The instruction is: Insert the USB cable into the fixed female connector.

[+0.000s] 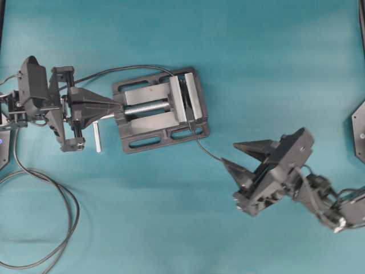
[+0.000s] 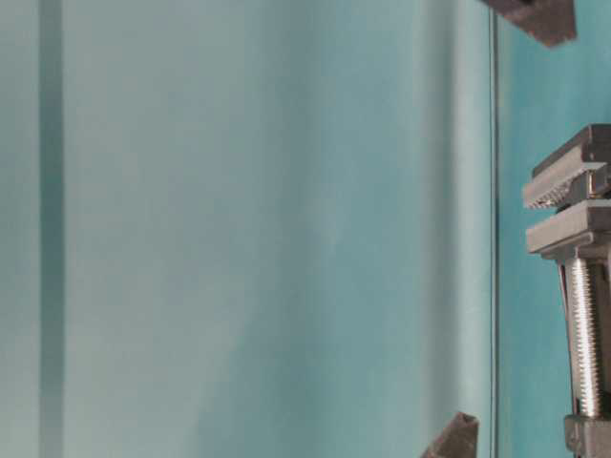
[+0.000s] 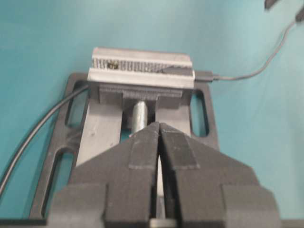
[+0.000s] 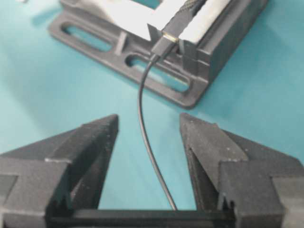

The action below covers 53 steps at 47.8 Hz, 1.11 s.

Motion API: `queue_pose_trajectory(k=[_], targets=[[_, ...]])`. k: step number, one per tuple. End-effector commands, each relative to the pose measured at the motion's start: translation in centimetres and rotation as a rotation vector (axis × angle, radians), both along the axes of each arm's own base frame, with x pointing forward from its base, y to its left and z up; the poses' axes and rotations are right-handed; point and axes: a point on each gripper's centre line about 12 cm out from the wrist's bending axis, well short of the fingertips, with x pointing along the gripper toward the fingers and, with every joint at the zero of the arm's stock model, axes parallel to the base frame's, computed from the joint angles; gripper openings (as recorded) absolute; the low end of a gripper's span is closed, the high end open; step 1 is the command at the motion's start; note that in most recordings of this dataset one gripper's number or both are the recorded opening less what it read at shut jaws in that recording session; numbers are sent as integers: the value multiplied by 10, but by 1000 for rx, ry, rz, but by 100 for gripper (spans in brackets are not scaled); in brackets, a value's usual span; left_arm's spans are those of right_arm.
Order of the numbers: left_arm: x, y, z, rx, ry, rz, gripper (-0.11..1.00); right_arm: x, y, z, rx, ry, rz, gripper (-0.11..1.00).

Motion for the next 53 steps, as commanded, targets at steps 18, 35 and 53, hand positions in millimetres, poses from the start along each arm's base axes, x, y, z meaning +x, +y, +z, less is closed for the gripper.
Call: queue_pose_trajectory(k=[18, 35, 53], targets=[[1, -19, -3, -19, 49, -72, 2, -65, -34, 17, 4, -61, 231, 59], [13, -32, 8, -16, 15, -120, 2, -134, -82, 39, -99, -311, 381, 60], [27, -38, 7, -17, 20, -143, 2, -138, -127, 49, -244, -202, 353, 59]])
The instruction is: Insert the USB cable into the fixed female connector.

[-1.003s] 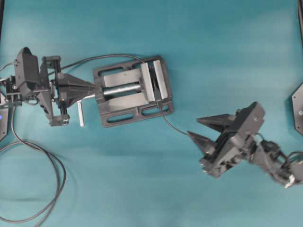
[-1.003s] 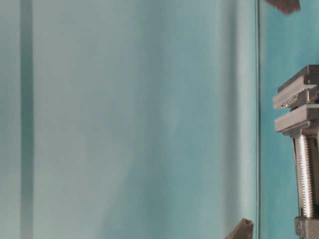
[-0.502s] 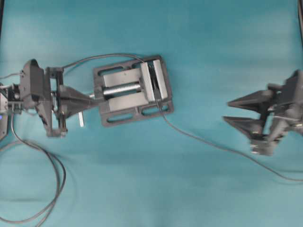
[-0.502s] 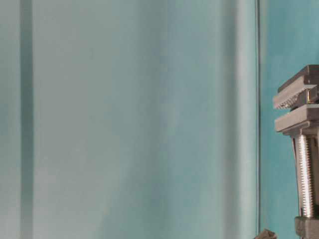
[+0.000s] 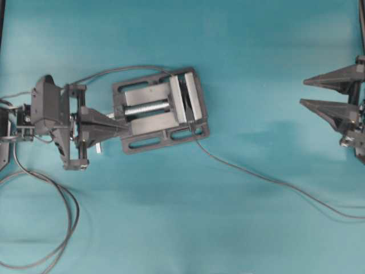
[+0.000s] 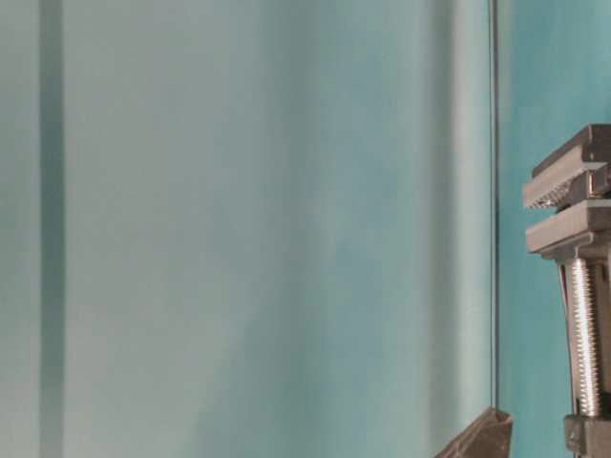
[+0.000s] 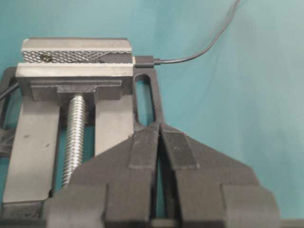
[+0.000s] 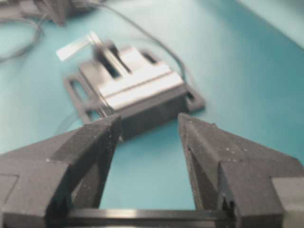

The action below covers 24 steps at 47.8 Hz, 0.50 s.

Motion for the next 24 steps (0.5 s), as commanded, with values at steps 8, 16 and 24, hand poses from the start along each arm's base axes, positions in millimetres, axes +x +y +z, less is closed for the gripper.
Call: queue_pose_trajectory(k=[8, 16, 24], targets=[[12, -12, 3, -10, -17, -38, 2, 5, -18, 3, 28, 125, -21, 60], [13, -19, 2, -10, -14, -61, 2, -3, -18, -16, 106, 141, -51, 59], [14, -19, 4, -10, -29, -62, 2, -5, -11, -23, 138, 141, -17, 58]])
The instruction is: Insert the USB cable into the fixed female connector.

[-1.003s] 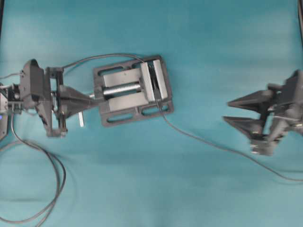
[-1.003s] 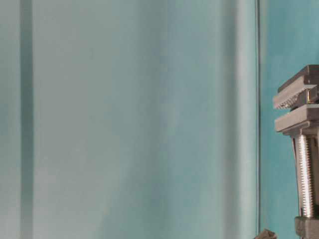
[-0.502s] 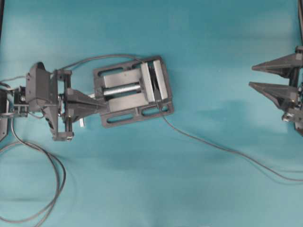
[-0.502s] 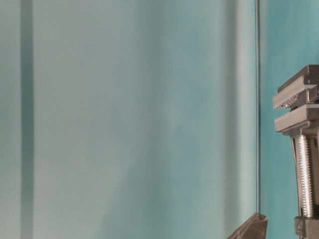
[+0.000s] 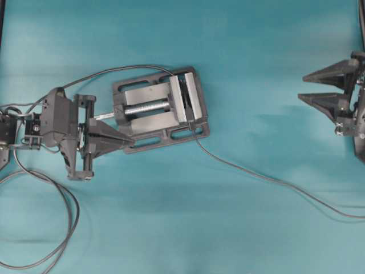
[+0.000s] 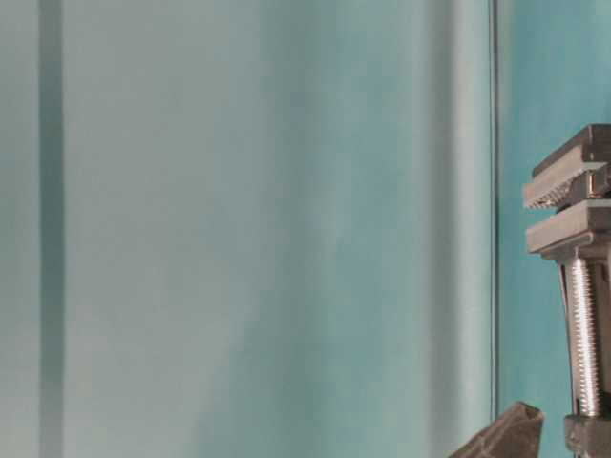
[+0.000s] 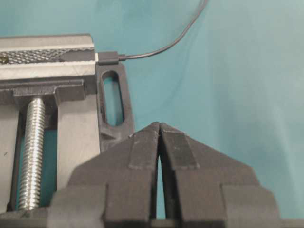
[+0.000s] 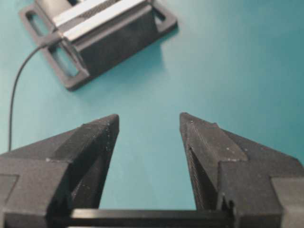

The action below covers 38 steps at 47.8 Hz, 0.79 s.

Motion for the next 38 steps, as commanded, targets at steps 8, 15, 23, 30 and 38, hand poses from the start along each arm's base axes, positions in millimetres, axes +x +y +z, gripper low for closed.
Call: queue_pose_trajectory(k=[8, 15, 23, 30, 38], targets=[[5, -2, 4, -10, -17, -3, 2, 6, 13, 7, -54, -11, 102, 58], [4, -2, -5, 3, 24, -8, 2, 8, 20, 7, -83, 10, 168, 58], [6, -3, -11, 4, 73, -10, 2, 7, 24, 3, -65, 38, 198, 60], [9, -3, -10, 3, 87, -11, 2, 8, 30, 0, -42, 84, 254, 59], [8, -3, -13, 4, 121, -13, 2, 10, 33, 4, -39, 90, 274, 59]])
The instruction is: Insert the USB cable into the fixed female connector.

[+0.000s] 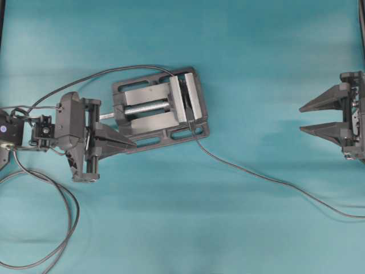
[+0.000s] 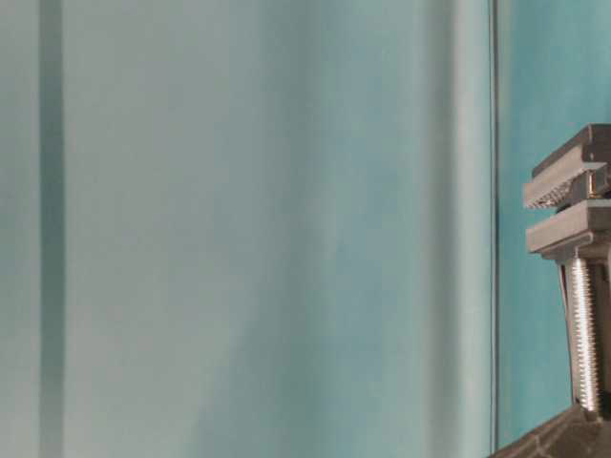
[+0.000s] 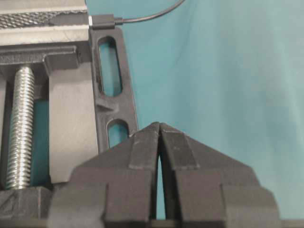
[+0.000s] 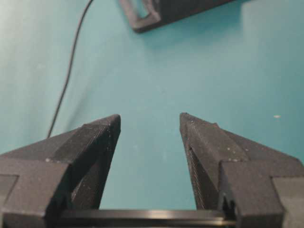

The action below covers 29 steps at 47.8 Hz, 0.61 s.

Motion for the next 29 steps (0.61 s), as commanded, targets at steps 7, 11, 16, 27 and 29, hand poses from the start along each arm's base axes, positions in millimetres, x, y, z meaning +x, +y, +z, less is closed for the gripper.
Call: queue_pose_trajectory(k=[7, 11, 16, 27, 29], targets=[[-1, -2, -3, 0, 52, -9, 2, 5, 0, 11, -1, -25, 1, 59], [-4, -2, -7, 1, 98, -11, 2, 9, -4, 20, -7, -63, -25, 59], [-11, -3, -10, 2, 153, -16, 2, 12, -5, 27, -11, -89, -32, 59], [-55, -18, 13, -4, 136, -96, 2, 7, -1, 15, 3, -36, -7, 59], [-64, -20, 21, -7, 119, -112, 2, 7, 0, 14, 6, -30, -1, 60]])
